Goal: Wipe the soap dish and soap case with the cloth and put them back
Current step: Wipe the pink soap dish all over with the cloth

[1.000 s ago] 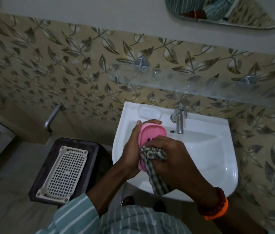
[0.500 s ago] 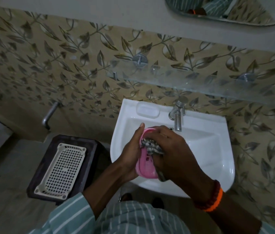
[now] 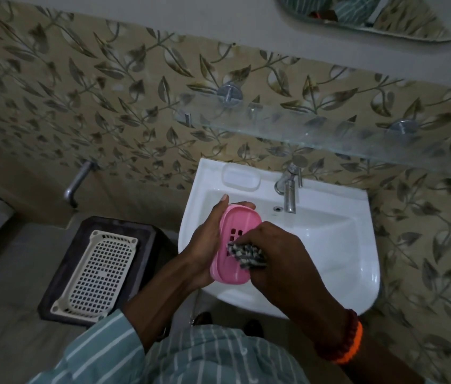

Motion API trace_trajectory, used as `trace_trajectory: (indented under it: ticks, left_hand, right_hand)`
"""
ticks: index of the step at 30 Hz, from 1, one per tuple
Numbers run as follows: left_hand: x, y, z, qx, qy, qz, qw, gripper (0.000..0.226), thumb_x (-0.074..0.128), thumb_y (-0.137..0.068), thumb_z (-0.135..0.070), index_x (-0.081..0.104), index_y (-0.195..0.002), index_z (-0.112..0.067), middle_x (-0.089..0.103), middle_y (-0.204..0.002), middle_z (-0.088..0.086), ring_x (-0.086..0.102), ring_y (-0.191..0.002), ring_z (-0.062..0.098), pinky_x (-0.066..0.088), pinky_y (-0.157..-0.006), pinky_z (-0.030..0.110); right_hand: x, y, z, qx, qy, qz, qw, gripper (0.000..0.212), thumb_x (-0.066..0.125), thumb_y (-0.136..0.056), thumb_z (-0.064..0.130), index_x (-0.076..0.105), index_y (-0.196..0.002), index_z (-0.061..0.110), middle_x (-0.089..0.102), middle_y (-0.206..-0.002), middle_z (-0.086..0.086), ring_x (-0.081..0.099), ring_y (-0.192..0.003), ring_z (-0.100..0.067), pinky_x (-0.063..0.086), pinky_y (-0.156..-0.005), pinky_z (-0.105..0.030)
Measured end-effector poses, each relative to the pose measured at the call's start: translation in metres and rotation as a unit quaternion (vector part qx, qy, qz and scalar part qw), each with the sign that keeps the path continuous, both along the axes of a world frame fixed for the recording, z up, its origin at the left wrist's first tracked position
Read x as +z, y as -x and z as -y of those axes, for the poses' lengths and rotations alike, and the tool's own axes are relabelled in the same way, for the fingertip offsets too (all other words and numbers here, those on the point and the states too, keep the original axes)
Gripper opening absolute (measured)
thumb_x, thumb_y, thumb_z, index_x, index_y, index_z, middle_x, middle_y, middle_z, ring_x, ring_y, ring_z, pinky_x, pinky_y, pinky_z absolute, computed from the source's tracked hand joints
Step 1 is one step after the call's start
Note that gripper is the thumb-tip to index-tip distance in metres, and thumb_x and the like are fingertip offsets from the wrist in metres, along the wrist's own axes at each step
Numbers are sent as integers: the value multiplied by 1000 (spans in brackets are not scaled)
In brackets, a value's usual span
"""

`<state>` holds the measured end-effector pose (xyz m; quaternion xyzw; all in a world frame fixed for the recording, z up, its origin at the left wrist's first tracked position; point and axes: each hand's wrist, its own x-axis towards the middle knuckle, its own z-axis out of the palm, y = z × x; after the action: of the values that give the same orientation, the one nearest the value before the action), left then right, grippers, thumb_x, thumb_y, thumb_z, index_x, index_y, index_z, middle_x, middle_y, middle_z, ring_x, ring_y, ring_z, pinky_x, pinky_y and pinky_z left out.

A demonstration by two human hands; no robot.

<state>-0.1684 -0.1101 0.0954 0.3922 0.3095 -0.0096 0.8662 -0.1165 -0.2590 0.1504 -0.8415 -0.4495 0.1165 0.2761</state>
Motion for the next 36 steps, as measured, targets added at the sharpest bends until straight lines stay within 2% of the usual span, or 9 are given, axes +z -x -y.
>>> trace_trajectory:
  ticks: [4, 10, 16, 21, 24, 26, 29, 33, 36]
  left_hand:
    - [4, -3, -6, 19, 5, 7, 1000, 60, 47, -98, -67, 76, -122, -21, 70, -119, 24, 64, -111, 38, 43, -113, 59]
    - [-1, -2, 0, 7, -11, 0, 1000, 59, 41, -99, -67, 79, -119, -25, 77, -120, 11, 71, -112, 29, 57, -97, 46]
    - [14, -4, -15, 28, -44, 34, 998, 56, 41, -102, -62, 74, -122, -20, 68, -122, 31, 65, -104, 37, 51, -102, 56]
    - [7, -2, 3, 29, 10, 6, 1000, 55, 47, -100, -59, 77, -119, -17, 76, -112, 17, 71, -105, 31, 54, -97, 46]
    - [3, 5, 9, 18, 8, 9, 1000, 54, 46, -99, -60, 81, -108, -19, 80, -107, 12, 77, -95, 25, 62, -81, 37]
    - [4, 5, 5, 24, -29, 7, 999, 56, 45, -97, -64, 83, -105, -24, 80, -108, 11, 77, -97, 26, 63, -82, 40]
    - [6, 4, -5, 45, -50, 9, 998, 57, 42, -99, -64, 81, -108, -24, 78, -107, 16, 73, -99, 32, 56, -95, 51]
    - [7, 1, -13, 62, -15, 53, 997, 53, 43, -100, -58, 79, -111, -21, 74, -107, 22, 73, -92, 32, 58, -89, 47]
    - [0, 3, 0, 48, 33, 42, 997, 56, 43, -100, -58, 83, -106, -20, 77, -108, 17, 75, -95, 28, 58, -92, 44]
  right_hand:
    - [-4, 18, -1, 16, -26, -80, 996, 43, 82, -63, 12, 70, -100, 29, 70, -101, 6, 65, -96, -15, 57, -79, -39]
    - [0, 1, -12, -27, -68, -13, 997, 41, 82, -67, 3, 72, -104, 15, 71, -102, -2, 66, -94, -20, 57, -81, -40]
    - [-9, 24, -6, -56, -101, -90, 989, 40, 79, -61, 4, 69, -92, 27, 64, -88, 19, 62, -85, 6, 47, -75, -4]
    - [5, 3, -21, -15, -157, 21, 987, 30, 77, -67, 2, 70, -95, 10, 68, -93, -1, 63, -86, -10, 53, -76, -21]
    - [10, -6, -27, -42, -73, 122, 989, 27, 71, -71, 2, 67, -96, 10, 63, -93, -3, 60, -81, -18, 51, -62, -28]
    - [9, -1, -25, -66, -22, 146, 987, 27, 76, -70, 8, 65, -94, 11, 61, -91, -3, 58, -73, -17, 45, -55, -24]
    - [2, 18, -14, -69, 16, 103, 992, 37, 83, -58, 9, 64, -88, 16, 62, -85, 0, 58, -68, -15, 44, -54, -25]
    - [2, 30, -14, -69, -92, -115, 987, 33, 79, -63, 7, 71, -89, 25, 69, -90, 10, 64, -86, -2, 54, -75, -20]
    - [9, 12, -25, -67, -166, -33, 983, 31, 74, -63, -3, 70, -88, 16, 66, -86, 8, 59, -80, -1, 52, -73, -16]
